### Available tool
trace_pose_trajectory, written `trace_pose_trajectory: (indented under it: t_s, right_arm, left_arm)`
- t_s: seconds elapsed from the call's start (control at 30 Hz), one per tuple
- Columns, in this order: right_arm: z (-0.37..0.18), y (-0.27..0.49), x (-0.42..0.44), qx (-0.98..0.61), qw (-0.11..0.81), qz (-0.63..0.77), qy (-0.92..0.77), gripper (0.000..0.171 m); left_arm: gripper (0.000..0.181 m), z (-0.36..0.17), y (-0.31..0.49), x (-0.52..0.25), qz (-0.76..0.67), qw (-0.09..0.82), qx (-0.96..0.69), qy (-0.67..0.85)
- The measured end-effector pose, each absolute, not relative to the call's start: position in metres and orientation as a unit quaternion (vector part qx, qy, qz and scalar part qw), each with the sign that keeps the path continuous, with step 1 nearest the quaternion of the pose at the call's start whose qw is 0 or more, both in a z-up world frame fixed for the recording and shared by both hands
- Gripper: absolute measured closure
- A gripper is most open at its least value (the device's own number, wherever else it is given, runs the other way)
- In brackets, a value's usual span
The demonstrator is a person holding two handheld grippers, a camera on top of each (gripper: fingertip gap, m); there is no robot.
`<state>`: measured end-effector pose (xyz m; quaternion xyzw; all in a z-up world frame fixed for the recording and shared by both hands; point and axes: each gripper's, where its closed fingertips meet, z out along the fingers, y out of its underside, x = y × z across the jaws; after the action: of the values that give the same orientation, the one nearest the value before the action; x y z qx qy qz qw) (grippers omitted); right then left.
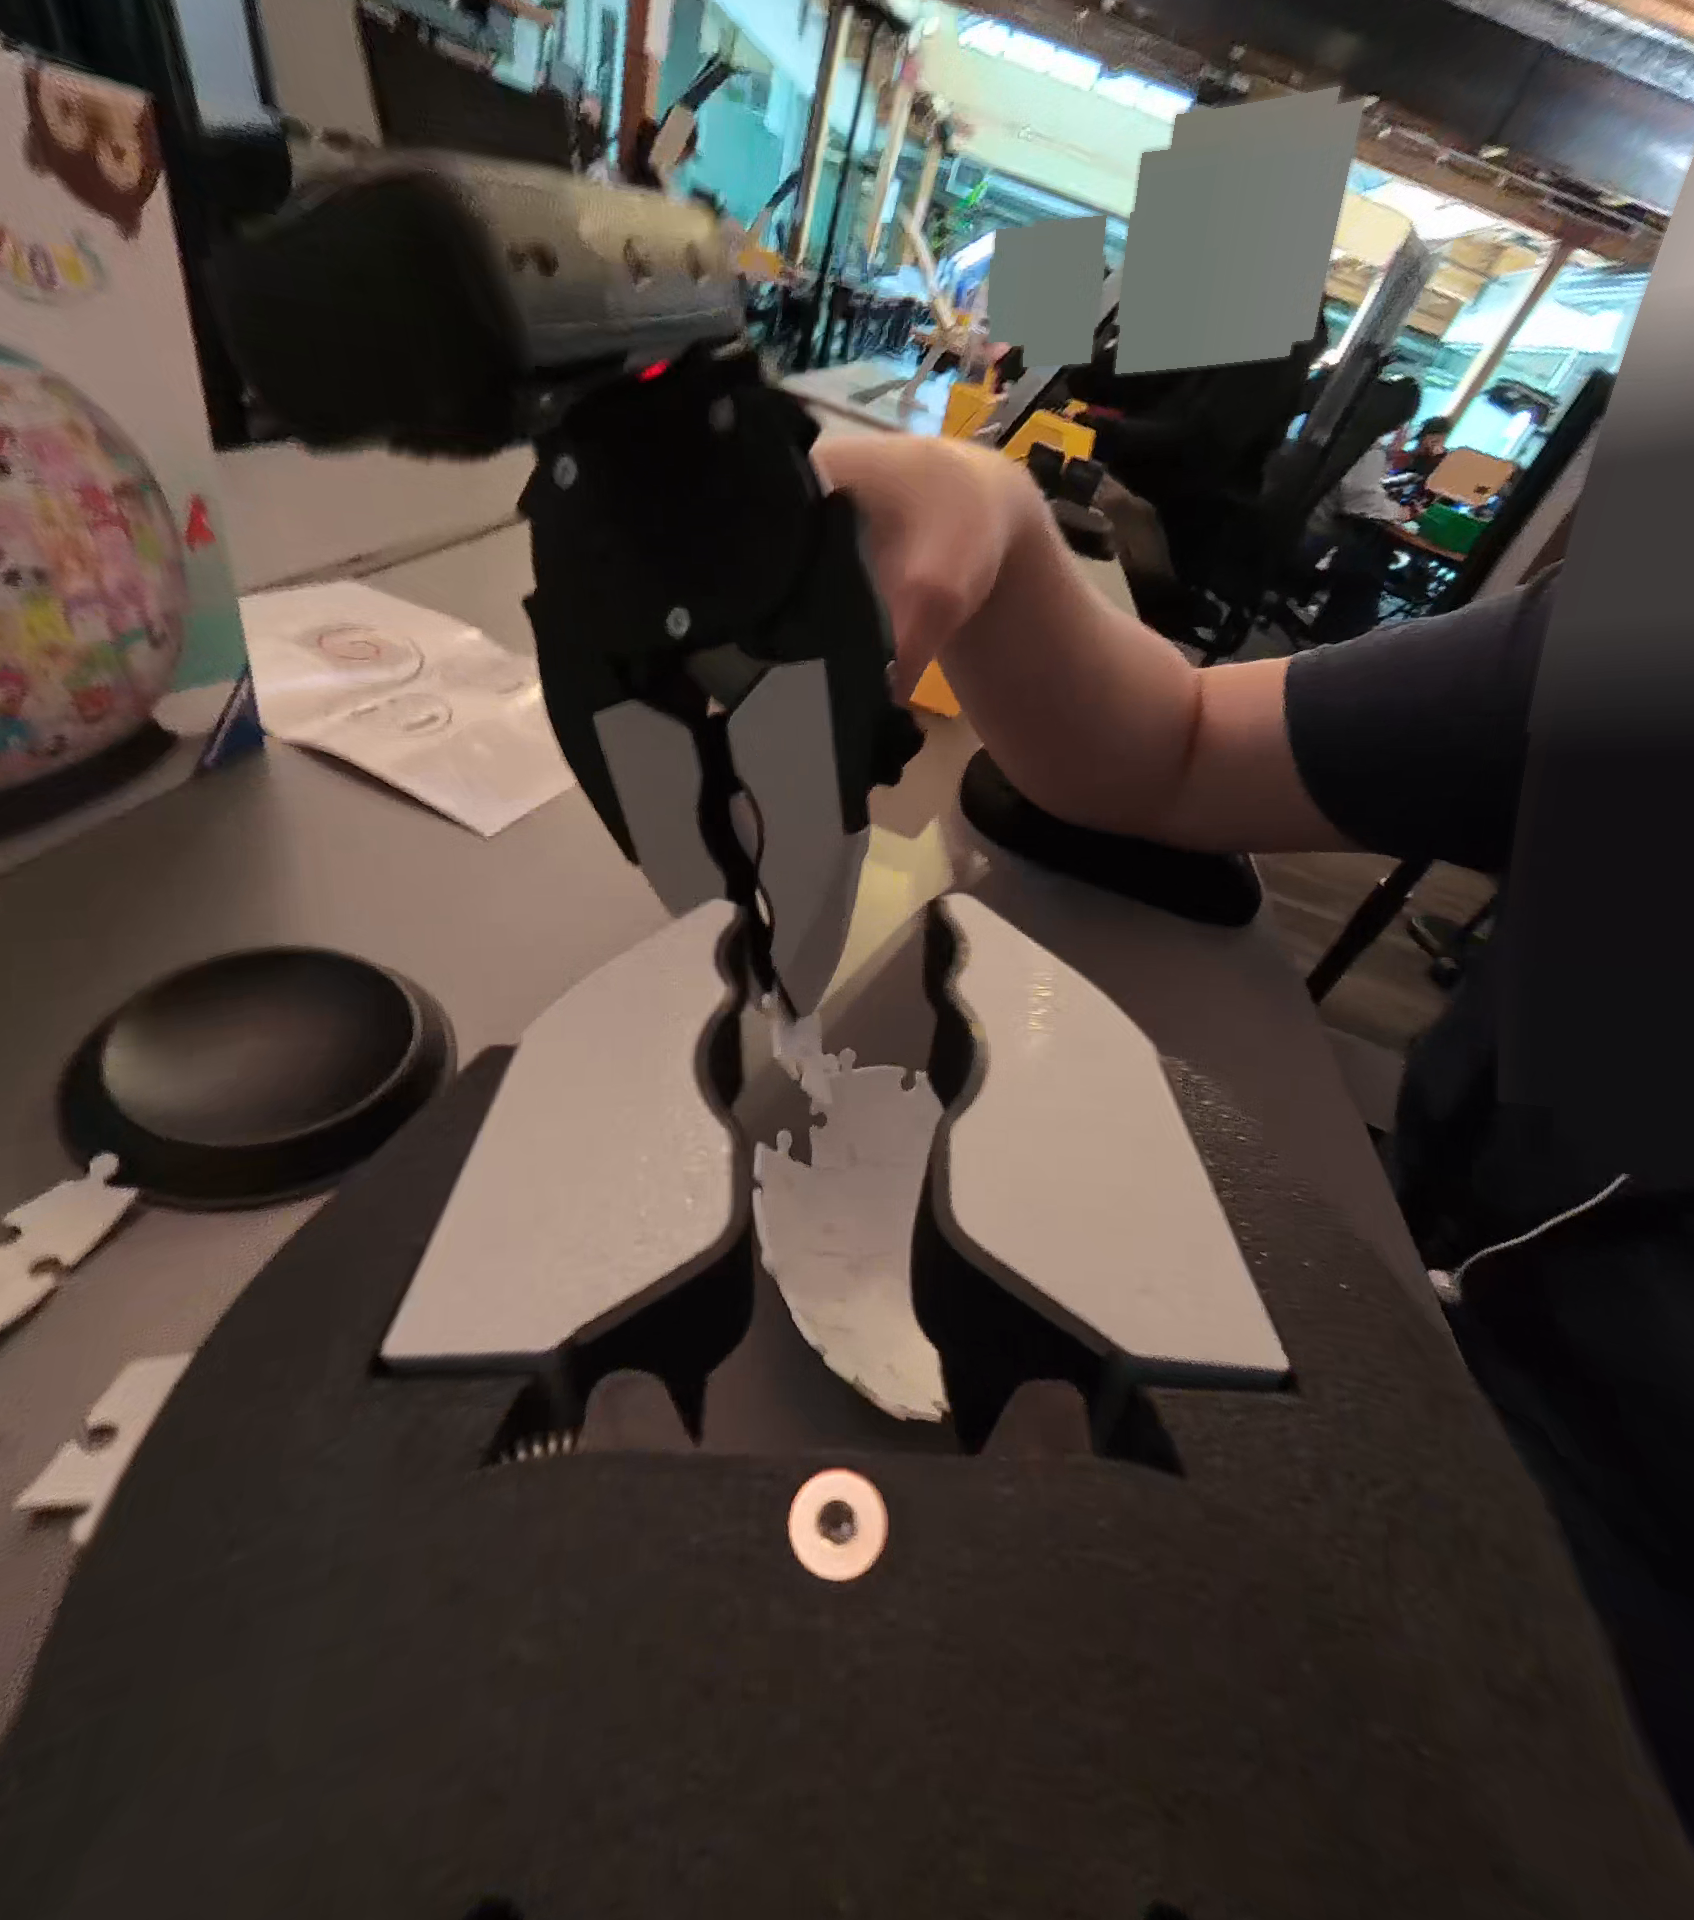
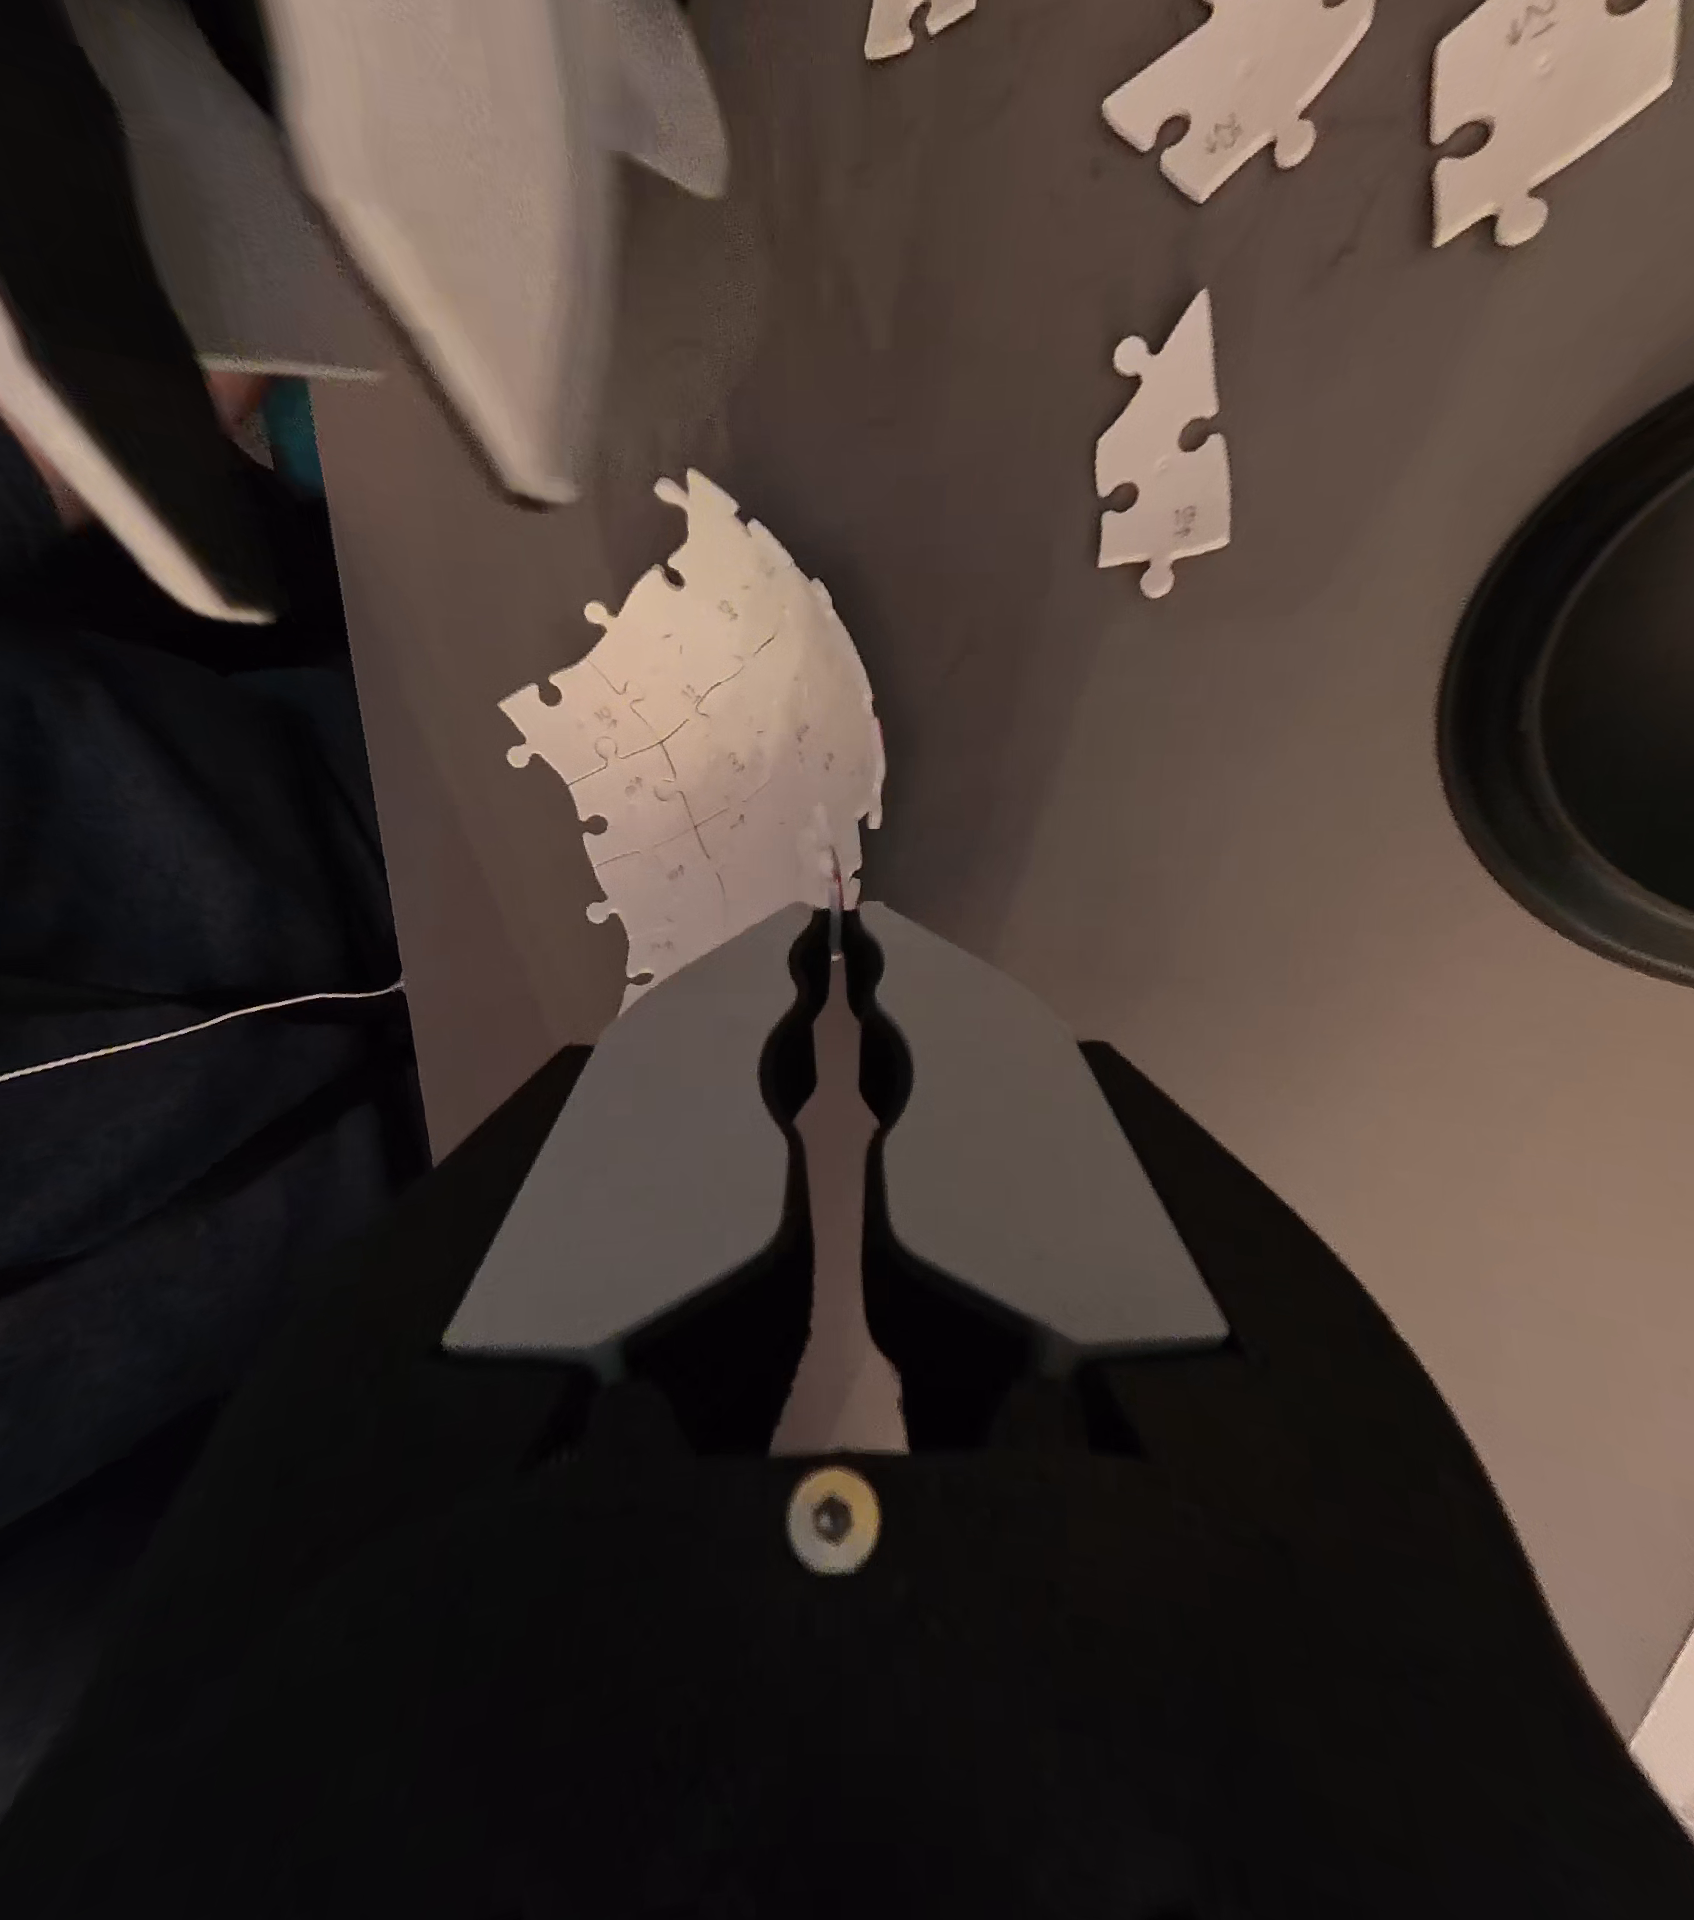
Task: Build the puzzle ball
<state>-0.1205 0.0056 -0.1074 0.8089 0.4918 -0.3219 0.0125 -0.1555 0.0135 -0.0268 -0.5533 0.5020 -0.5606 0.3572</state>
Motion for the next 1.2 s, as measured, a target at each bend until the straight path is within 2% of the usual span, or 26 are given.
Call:
trace_pose_trajectory:
  t_s: [0.1, 0.17, 0.27, 0.33, 0.37, 0.5, 0.67, 0.8, 1.07, 1.2]
  right_arm:
    - [-0.108, 0.005, -0.119, 0.809, 0.017, -0.322, 0.491, 0.168]
    - [-0.108, 0.005, -0.118, 0.810, 0.018, -0.321, 0.491, 0.168]
    - [-0.109, 0.006, -0.117, 0.811, 0.018, -0.322, 0.488, 0.168]
    - [-0.110, 0.006, -0.116, 0.812, 0.019, -0.322, 0.486, 0.168]
    - [-0.111, 0.006, -0.116, 0.812, 0.021, -0.322, 0.486, 0.168]
    - [-0.112, 0.003, -0.117, 0.813, 0.024, -0.318, 0.488, 0.168]
    - [-0.108, 0.003, -0.120, 0.817, 0.016, -0.323, 0.478, 0.168]
    - [-0.112, 0.003, -0.120, 0.818, 0.018, -0.323, 0.476, 0.168]
    - [-0.108, 0.003, -0.121, 0.816, 0.005, -0.324, 0.479, 0.168]
    - [-0.107, 0.001, -0.122, 0.818, -0.002, -0.316, 0.482, 0.168]
  left_arm:
    - [0.168, 0.001, 0.010, -0.161, -0.558, 0.437, -0.497, 0.500]
    - [0.171, 0.019, 0.004, -0.168, -0.561, 0.482, -0.457, 0.494]
    - [0.158, 0.021, 0.003, -0.170, -0.569, 0.486, -0.457, 0.481]
    - [0.141, 0.010, -0.002, -0.163, -0.593, 0.439, -0.470, 0.484]
    - [0.140, -0.001, -0.005, -0.159, -0.590, 0.410, -0.483, 0.501]
    - [0.166, -0.042, 0.015, -0.146, -0.448, 0.412, -0.559, 0.563]
    - [0.143, -0.065, 0.025, -0.143, -0.393, 0.385, -0.593, 0.588]
    - [0.144, -0.071, 0.041, -0.146, -0.342, 0.414, -0.613, 0.579]
    - [0.143, -0.036, 0.091, -0.188, -0.172, 0.572, -0.673, 0.436]
    - [0.145, -0.045, 0.107, -0.204, -0.106, 0.578, -0.711, 0.386]
